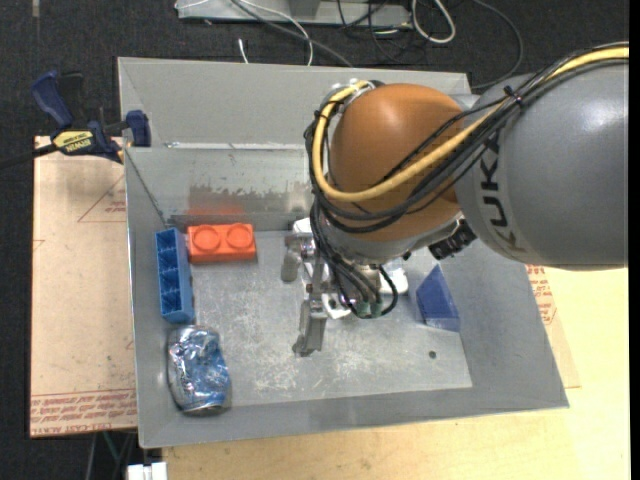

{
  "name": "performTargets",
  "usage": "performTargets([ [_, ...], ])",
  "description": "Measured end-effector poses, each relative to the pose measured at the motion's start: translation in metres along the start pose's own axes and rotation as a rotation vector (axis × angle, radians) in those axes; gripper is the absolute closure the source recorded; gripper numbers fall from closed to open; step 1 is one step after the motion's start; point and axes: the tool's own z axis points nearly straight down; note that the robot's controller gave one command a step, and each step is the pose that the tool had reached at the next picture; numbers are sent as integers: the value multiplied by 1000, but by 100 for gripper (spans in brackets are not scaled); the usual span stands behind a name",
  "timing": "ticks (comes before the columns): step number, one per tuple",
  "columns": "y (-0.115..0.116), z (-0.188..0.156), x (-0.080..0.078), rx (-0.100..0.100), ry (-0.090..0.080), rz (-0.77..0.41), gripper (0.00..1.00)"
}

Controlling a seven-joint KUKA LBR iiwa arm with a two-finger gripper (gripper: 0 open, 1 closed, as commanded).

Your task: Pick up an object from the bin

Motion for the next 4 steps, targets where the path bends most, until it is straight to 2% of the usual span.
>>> performTargets([
  [1,64,137,-3,-2,-3,-153,0],
  [2,90,94,6,-2,-9,-78,0],
  [3,103,144,15,-6,-19,-494,0],
  [4,105,174,5,-10,-30,-544,0],
])
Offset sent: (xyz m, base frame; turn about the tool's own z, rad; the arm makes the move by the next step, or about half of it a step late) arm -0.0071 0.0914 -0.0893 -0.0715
